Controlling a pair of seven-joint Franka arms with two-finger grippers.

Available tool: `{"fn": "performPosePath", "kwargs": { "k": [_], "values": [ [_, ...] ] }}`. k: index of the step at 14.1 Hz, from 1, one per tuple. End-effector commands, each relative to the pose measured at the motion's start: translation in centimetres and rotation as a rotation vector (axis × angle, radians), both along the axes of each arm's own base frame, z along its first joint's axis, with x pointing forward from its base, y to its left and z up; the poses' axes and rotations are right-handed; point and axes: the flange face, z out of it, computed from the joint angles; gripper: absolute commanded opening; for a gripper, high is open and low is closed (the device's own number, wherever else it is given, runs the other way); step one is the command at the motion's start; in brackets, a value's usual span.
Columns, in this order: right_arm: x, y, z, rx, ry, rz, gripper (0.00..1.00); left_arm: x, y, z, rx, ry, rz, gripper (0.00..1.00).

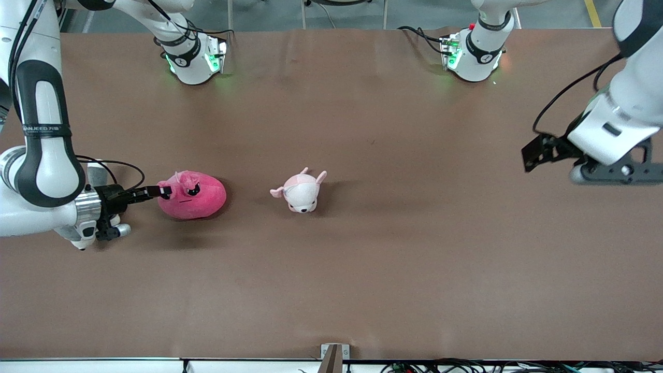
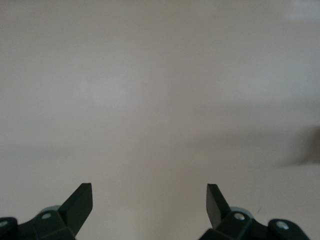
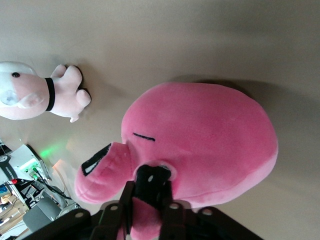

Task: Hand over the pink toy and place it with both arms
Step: 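Lower the pink plush beside the grey cat with the right gripper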

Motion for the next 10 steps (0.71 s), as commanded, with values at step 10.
{"fn": "performPosePath", "kwargs": {
  "k": [10],
  "values": [
    [-3.3, 1.1, 27.4, -0.467, -0.263, -0.104, 1.00, -6.4, 4.7, 2.2, -0.016, 0.041, 0.031, 1.00]
  ]
}}
